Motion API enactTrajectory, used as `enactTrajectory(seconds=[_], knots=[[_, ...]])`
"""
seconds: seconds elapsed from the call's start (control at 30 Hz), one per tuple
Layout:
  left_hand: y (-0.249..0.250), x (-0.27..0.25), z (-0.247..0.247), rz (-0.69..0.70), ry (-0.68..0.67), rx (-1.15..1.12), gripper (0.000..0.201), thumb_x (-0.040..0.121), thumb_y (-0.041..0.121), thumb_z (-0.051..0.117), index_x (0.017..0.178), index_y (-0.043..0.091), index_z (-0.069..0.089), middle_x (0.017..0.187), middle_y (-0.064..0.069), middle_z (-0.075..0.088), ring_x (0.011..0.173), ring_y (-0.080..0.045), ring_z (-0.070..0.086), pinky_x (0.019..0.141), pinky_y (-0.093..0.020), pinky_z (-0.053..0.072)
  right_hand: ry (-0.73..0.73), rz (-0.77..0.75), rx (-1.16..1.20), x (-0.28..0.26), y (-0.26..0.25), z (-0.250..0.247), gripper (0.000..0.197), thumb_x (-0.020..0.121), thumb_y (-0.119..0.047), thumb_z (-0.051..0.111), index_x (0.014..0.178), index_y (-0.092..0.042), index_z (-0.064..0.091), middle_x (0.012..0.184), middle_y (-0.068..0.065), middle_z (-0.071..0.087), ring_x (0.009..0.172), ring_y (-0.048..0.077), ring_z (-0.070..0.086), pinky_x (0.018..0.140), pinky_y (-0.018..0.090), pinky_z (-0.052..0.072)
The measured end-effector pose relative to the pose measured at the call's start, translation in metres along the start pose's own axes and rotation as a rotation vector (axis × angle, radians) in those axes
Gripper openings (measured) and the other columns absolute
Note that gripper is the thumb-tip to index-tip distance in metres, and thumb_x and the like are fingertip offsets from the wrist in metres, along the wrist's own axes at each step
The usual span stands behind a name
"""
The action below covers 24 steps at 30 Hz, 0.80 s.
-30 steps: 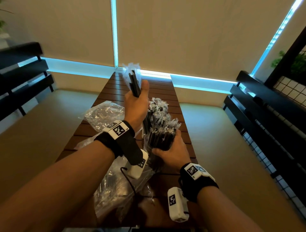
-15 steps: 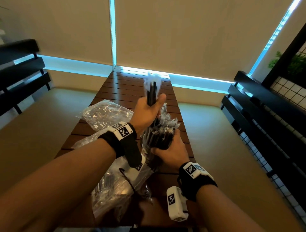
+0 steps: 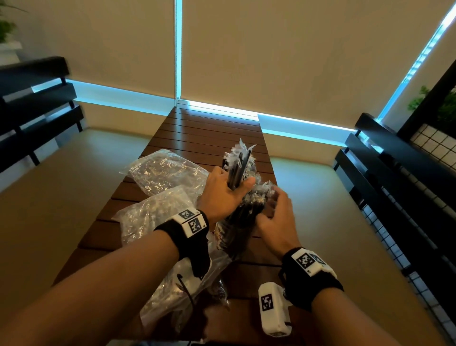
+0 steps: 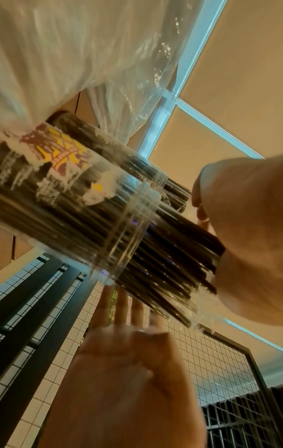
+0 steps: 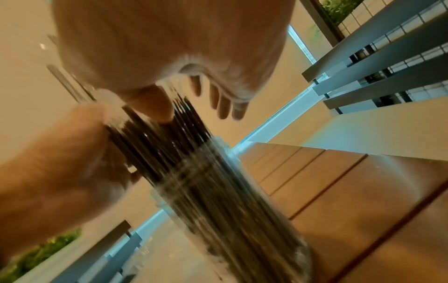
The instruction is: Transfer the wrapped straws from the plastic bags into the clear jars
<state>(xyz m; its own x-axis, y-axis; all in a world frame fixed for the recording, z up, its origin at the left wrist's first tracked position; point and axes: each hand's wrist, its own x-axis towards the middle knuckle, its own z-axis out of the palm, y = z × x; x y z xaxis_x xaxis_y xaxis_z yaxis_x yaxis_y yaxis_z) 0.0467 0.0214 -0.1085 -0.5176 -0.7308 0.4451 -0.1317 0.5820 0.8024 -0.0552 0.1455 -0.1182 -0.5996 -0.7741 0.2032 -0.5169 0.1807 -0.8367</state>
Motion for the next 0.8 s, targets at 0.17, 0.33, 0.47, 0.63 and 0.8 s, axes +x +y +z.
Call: enactTrajectory(seconds=[0.17,0.33,0.47,0.63,0.8], knots=[[-0.005,-0.001,0.005,-0.034,-0.059,-0.019,0.055,0.088,0.068,0.052,0.061,0.02,0.052,0.064,-0.003,0.058,0.071,-0.023,0.055,0.065,-0.043,0.05,0.327,-0.397,0.027,0.006,-0.076,-0.014,0.042,0.088,-0.02,0.046,0.13,-0.016,0.048,0.126,0.0,0.047,0.113,0.011,0.049,0.093,0.025,0.043],[-0.015,-0.005,0.005,-0.064,-0.06,0.093,0.017,0.089,0.044,0.055,0.092,0.027,0.054,0.094,-0.008,0.066,0.091,-0.023,0.06,0.072,-0.045,0.056,0.059,-0.646,-0.272,0.017,-0.113,-0.001,0.046,0.1,-0.026,0.037,0.141,-0.01,0.046,0.144,0.005,0.045,0.131,0.015,0.043,0.107,0.022,0.034],[-0.012,-0.011,-0.008,-0.093,-0.142,0.108,0.011,0.081,0.041,0.048,0.072,0.037,0.054,0.088,-0.007,0.062,0.076,-0.023,0.06,0.063,-0.035,0.051,-0.067,-0.612,-0.461,0.02,-0.09,0.007,0.042,0.103,-0.027,0.034,0.138,-0.011,0.051,0.142,0.004,0.051,0.128,0.017,0.048,0.103,0.016,0.028],[-0.008,-0.024,-0.021,-0.176,-0.215,0.003,0.032,0.082,0.03,0.048,0.102,0.009,0.062,0.099,-0.01,0.065,0.087,-0.026,0.063,0.076,-0.039,0.054,-0.157,-0.592,-0.553,0.013,-0.079,0.011,0.036,0.103,-0.028,0.036,0.13,-0.012,0.054,0.127,0.002,0.056,0.106,0.018,0.058,0.088,0.027,0.045],[-0.03,-0.026,-0.031,-0.162,-0.391,0.046,0.044,0.07,0.028,0.078,0.106,0.027,0.052,0.104,0.002,0.057,0.091,-0.014,0.057,0.076,-0.033,0.056,-0.184,-0.576,-0.718,0.009,-0.067,0.019,0.034,0.102,-0.03,0.033,0.118,-0.016,0.059,0.115,0.0,0.061,0.098,0.016,0.058,0.094,0.03,0.039]])
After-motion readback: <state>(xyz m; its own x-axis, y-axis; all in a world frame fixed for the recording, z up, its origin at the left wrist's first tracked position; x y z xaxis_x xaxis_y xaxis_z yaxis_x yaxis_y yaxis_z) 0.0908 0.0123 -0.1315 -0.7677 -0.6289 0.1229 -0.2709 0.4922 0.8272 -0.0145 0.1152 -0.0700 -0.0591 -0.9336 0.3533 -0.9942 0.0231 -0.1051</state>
